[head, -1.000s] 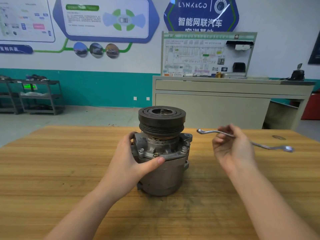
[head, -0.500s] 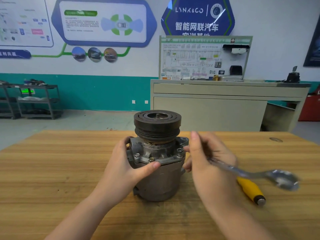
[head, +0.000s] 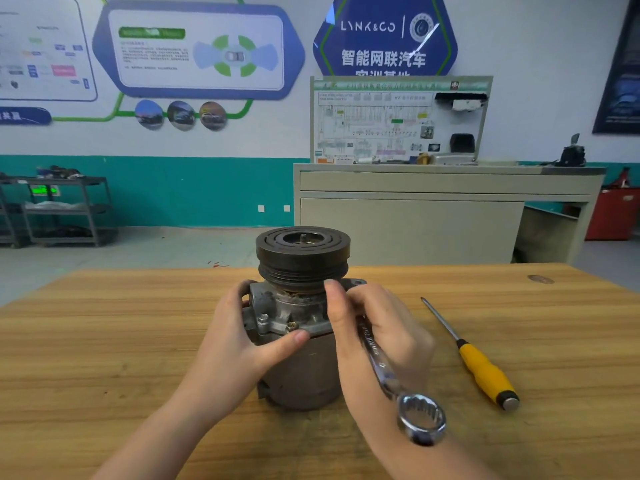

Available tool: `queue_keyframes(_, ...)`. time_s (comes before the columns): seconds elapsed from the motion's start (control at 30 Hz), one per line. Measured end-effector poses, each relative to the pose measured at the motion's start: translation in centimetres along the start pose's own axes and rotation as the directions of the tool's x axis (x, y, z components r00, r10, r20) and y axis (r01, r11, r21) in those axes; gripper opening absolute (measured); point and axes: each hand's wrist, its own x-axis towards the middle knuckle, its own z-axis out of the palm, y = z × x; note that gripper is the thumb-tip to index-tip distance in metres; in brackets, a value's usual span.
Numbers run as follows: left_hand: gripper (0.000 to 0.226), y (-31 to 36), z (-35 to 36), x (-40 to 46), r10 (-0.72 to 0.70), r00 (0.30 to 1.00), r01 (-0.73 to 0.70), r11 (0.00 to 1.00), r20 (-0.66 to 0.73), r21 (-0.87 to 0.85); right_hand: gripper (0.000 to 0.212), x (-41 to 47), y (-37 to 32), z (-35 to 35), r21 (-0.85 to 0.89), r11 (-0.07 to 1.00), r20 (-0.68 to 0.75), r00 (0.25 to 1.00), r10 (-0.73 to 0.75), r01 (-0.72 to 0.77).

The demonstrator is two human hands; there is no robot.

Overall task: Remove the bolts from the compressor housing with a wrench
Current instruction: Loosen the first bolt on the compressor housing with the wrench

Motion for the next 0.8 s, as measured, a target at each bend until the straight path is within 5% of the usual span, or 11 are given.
queue_keyframes(0.17,0.096,-0.2,0.0,0.0,-0.004,1.0,0.004,1.0,-0.007,0.017,0.041,-0.1,0.0,-0.1,-0.035,0.999,0.002,1.0,0.0,0.0)
queue_keyframes(0.27,0.099,-0.3,0.1,0.0,-0.018,1.0,0.018,1.0,-0.005,0.011,0.041,0.1,1.4,-0.8,0.303,0.937,0.058,0.984,0.167,-0.177)
queue_keyframes(0.33,0.102,-0.4,0.1,-0.1,-0.022,1.0,0.022,1.0,0.001,0.004,0.036,1.0,2.9,-1.4,0.517,0.743,0.188,0.903,0.387,-0.426)
queue_keyframes(0.43,0.112,-0.4,0.1,-0.2,-0.03,1.0,0.03,1.0,0.004,0.009,0.019,2.6,5.3,-1.3,0.597,0.292,0.405,0.594,0.695,-0.748)
queue_keyframes(0.5,0.107,-0.4,0.1,-0.2,-0.02,1.0,0.02,1.0,0.002,0.011,0.018,3.0,6.6,-0.8,0.596,0.0,0.509,0.379,0.773,-0.803)
queue_keyframes(0.57,0.104,-0.5,0.2,-0.1,-0.021,1.0,0.021,1.0,-0.001,0.006,0.016,2.9,7.6,-0.6,0.628,-0.119,0.531,0.312,0.788,-0.769)
queue_keyframes(0.67,0.099,-0.7,0.2,-0.1,-0.023,1.0,0.023,1.0,0.0,-0.009,0.015,2.7,7.7,-0.8,0.719,-0.022,0.451,0.442,0.775,-0.695)
queue_keyframes(0.8,0.106,-0.6,0.1,-0.1,-0.021,1.0,0.021,0.999,0.015,-0.035,0.013,2.7,6.1,-1.2,0.724,0.37,0.291,0.744,0.602,-0.582)
